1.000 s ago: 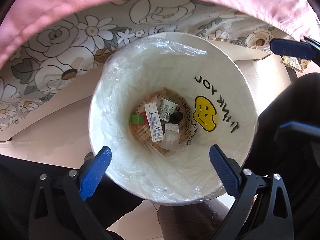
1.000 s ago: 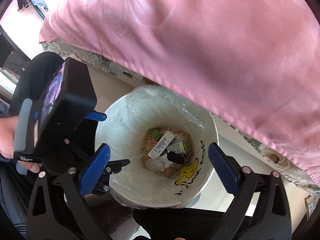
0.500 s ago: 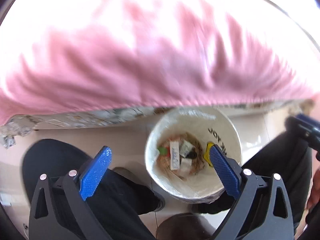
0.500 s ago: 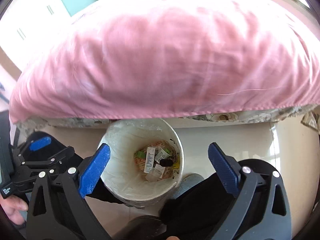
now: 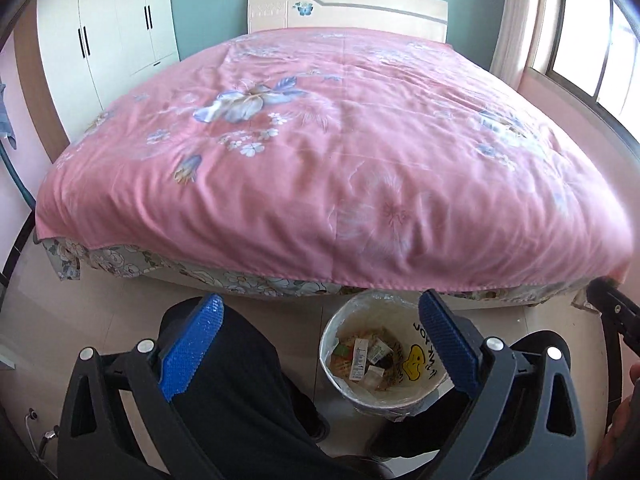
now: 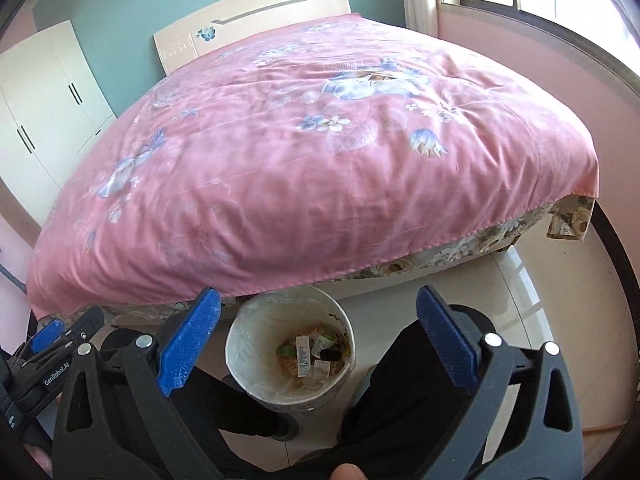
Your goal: Collect trash
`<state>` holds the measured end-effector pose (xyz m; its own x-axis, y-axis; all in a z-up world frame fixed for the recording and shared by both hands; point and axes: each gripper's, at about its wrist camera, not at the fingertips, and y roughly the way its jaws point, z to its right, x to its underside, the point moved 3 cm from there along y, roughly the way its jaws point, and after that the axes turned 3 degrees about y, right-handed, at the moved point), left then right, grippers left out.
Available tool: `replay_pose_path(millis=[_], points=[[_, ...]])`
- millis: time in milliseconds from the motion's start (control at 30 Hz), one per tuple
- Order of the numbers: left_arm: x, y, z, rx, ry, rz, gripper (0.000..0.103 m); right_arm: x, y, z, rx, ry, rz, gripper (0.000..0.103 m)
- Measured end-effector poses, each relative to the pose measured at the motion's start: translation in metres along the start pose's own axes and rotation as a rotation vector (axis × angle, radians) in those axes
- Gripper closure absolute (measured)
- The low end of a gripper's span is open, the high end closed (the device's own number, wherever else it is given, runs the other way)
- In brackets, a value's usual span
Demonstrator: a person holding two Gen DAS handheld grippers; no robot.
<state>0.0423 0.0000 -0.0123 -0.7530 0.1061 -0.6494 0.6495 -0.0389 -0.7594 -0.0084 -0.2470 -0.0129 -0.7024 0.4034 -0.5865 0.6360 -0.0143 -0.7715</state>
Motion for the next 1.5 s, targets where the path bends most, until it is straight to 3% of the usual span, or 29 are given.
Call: replay_pose_path(millis=[167, 467, 833, 1500], points=[[0.0, -0.027, 0.004, -0.048, 0.027, 0.055, 0.003, 0.014, -0.03, -0.013, -0.016, -0.003, 0.028, 0.007], [0.003, -0.051, 0.003, -0.046, 0.023, 0.086, 0.003, 0.028, -0.056, -0.019, 0.0, -0.009, 0.112, 0.007], [0.003, -0.055, -0.009, -0.043, 0.003, 0.09, 0.004, 0.032, -0.045, -0.033, 0.017, -0.056, 0.053, 0.007], [0.005, -0.049, -0.011, -0.047, -0.008, 0.065, 0.003, 0.032, -0.054, -0.032, -0.002, -0.054, 0.087, 0.007]])
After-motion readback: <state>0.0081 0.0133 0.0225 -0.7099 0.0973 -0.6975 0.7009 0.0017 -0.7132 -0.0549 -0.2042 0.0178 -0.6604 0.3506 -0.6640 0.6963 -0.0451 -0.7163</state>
